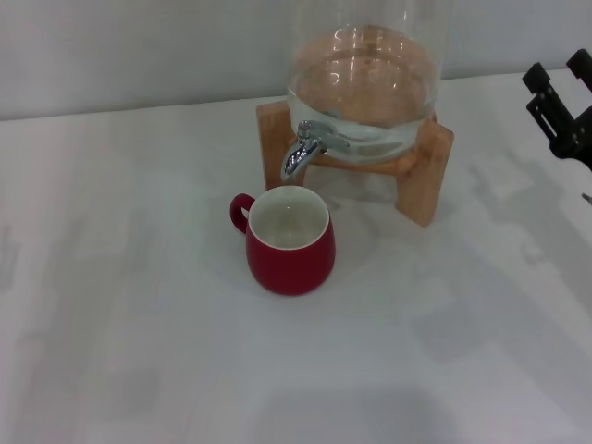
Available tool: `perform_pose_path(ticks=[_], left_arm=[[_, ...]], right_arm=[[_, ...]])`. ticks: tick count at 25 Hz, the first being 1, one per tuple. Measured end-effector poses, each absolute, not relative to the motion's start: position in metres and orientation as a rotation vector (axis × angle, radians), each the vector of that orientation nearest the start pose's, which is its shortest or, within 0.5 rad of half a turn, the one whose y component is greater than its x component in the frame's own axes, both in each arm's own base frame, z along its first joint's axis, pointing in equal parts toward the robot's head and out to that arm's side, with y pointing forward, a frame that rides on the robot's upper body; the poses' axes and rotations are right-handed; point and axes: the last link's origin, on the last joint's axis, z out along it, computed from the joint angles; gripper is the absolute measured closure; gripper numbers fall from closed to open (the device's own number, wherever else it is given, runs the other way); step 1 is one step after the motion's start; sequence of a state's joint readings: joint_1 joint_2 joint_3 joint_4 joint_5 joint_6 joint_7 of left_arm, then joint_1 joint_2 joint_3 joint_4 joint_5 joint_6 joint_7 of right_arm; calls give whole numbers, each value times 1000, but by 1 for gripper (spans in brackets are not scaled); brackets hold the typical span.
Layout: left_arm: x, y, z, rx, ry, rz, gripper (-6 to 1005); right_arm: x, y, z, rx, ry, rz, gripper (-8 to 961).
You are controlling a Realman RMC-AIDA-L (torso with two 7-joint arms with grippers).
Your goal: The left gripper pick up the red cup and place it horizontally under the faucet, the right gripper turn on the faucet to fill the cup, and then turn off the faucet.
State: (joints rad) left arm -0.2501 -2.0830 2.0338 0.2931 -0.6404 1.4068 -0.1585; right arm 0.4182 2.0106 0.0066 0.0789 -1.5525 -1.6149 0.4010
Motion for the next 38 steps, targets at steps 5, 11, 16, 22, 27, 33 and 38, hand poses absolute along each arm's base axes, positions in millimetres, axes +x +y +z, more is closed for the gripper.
perform_pose_path(ticks=[5,11,16,22,27,33,38], left_arm=[[-328,286,20,-1380,-421,-871,251],[-328,286,20,-1381,-407,-857,251],[-327,288,20,-1381,-404,-858,251],[-327,288,20,-1382,-405,-858,252],[-329,288,20,-1387,-407,-846,252],[-329,289,20,-1390,-409,-844,251],[-327,291,19,-1392,-406,-846,251]], right_arm=[[314,290,30,-1626,371,1099,294],[309,285,19,-1702,381,1121,295],[301,286,9,-1760,380,1143,295],[291,288,-1,-1824,379,1177,295],[287,288,-5,-1847,381,1189,295],[283,284,-13,-1892,400,1206,295],[277,284,-21,-1925,415,1221,295]])
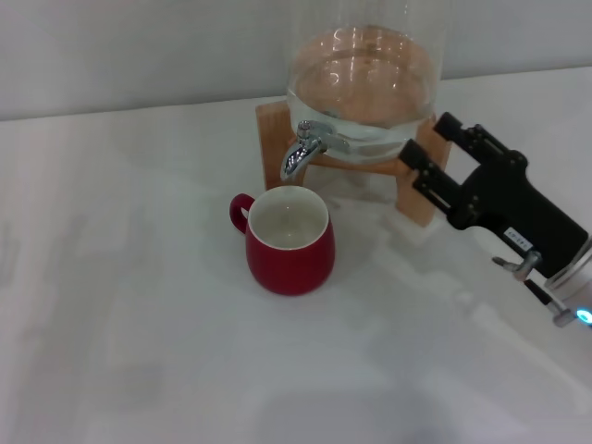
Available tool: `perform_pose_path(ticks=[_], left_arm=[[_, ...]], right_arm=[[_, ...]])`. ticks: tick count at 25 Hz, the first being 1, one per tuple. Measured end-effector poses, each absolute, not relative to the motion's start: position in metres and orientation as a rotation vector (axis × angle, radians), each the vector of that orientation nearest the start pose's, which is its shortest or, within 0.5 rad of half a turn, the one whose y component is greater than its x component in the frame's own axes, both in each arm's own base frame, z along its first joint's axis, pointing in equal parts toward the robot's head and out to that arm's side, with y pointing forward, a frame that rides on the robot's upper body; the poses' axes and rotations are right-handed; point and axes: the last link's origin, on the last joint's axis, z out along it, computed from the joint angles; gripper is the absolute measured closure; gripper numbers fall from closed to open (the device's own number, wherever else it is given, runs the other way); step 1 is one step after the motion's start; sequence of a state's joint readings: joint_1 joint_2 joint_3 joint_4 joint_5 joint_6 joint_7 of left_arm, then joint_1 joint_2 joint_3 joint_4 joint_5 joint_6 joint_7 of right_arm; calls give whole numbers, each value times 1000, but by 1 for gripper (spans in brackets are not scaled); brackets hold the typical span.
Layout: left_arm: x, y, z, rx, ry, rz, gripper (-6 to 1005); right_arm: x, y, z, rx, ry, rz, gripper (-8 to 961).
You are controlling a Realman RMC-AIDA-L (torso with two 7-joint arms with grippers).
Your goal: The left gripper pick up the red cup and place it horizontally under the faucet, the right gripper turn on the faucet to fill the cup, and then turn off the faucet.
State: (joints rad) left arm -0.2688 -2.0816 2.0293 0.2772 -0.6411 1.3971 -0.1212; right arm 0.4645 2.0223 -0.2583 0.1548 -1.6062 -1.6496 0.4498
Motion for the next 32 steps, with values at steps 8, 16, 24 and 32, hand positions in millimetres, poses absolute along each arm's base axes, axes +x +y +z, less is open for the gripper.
perform_pose_path(ticks=[8,16,24,32], left_arm=[[-326,294,19,-1400,-400,-843,252],[-327,294,20,-1402,-397,-839,255],[-325,299,20,-1413,-386,-837,258],[-324,301,20,-1417,-382,-836,258]], right_arm=[[257,294,-38,-2023,416,1247,294],[252,302,-45,-2056,430,1217,295],[252,303,-45,-2055,437,1214,294],[250,307,-50,-2070,465,1199,295]])
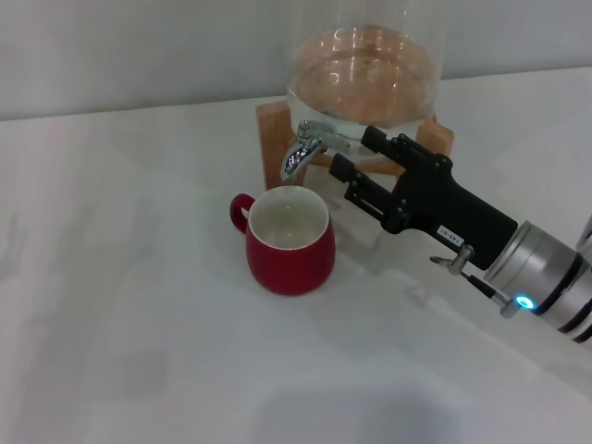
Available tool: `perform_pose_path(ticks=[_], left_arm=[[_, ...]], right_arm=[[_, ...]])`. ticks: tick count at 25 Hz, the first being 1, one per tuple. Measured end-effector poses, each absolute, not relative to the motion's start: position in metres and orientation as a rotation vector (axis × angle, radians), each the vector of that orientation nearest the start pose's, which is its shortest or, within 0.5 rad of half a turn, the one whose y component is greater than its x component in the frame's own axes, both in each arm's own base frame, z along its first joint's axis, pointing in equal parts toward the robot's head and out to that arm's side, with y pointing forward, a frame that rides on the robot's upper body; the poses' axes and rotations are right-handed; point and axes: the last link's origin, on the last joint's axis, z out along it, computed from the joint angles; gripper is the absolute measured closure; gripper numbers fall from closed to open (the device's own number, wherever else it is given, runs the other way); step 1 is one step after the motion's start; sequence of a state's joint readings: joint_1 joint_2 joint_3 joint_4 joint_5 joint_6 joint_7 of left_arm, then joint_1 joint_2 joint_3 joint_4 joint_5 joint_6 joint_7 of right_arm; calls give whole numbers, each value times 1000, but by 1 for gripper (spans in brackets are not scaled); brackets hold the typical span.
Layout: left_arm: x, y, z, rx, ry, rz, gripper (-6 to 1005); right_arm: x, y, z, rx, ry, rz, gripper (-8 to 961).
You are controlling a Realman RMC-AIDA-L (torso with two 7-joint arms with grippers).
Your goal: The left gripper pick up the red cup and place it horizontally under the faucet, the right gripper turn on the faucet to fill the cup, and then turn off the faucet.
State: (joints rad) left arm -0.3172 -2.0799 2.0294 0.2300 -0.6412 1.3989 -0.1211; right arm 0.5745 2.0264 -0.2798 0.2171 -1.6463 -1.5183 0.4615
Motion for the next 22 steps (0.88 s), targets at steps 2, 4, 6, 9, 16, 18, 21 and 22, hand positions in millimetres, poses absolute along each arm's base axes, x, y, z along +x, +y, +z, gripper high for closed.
perform_pose_path(ticks=[2,4,6,9,16,18,21,22], left_arm=[[-324,301,20,-1417,-382,-836,258],[-324,301,20,-1417,-382,-836,257],[-324,301,20,-1417,-382,-836,257],[-324,301,20,-1417,-383,-836,257],[-324,301,20,-1418,-383,-835,257],[-324,301,20,-1418,-382,-835,257],[-324,301,19,-1421,-381,-835,257],[-324,301,19,-1421,-381,-835,257]], right_arm=[[250,308,-51,-2076,470,1191,295],[249,309,-52,-2081,472,1186,295],[249,309,-53,-2084,474,1186,294],[249,308,-53,-2085,478,1188,294],[246,307,-55,-2093,477,1202,294],[246,306,-55,-2096,477,1204,294],[244,305,-57,-2102,480,1211,294],[244,305,-57,-2104,480,1213,294]])
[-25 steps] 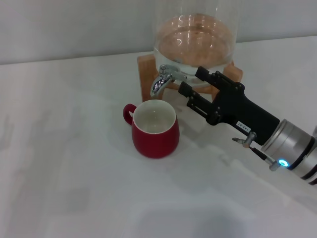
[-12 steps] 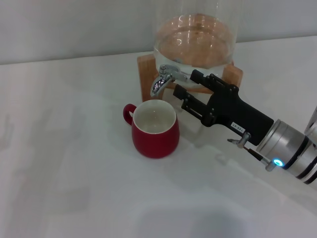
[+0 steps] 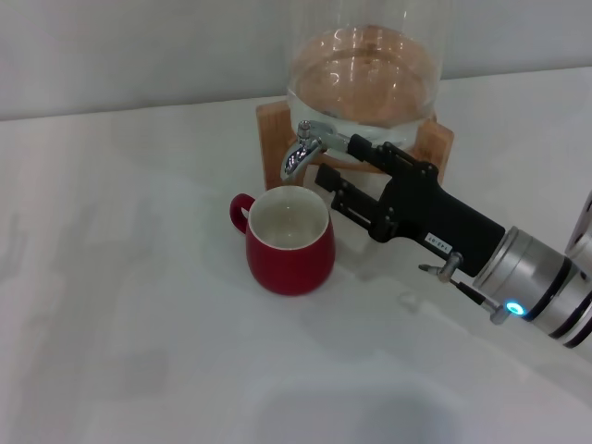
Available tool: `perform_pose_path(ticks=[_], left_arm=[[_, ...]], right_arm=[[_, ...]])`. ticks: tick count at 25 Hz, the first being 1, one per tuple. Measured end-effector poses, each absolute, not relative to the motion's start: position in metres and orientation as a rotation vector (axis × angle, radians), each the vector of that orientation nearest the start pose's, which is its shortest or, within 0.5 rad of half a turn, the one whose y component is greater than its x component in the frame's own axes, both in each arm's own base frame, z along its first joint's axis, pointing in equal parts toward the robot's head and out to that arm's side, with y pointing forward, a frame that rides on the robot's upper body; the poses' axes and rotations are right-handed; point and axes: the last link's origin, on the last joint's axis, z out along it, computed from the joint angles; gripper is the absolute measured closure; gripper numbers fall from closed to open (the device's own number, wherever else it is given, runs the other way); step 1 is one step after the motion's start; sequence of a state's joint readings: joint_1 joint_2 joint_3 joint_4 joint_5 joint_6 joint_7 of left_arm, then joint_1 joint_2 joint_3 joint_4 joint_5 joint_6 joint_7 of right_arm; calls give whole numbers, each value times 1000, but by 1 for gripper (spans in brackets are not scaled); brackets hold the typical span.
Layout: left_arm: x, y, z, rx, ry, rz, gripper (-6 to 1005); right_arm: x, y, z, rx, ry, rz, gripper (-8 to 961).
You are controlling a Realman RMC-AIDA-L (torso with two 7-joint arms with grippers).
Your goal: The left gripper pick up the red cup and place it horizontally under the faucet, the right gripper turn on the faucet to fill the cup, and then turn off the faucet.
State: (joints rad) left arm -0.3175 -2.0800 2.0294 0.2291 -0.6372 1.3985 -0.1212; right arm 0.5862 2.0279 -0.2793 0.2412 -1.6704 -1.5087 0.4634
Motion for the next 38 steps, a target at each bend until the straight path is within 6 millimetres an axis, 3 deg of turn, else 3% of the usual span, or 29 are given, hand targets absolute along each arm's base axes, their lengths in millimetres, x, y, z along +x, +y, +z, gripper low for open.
perform_pose_path(ticks=[38], left_arm=[[-323,303,19,-1432,-376,-830,256]], right_arm=[[231,301,-62,-2143,459,1277,294]])
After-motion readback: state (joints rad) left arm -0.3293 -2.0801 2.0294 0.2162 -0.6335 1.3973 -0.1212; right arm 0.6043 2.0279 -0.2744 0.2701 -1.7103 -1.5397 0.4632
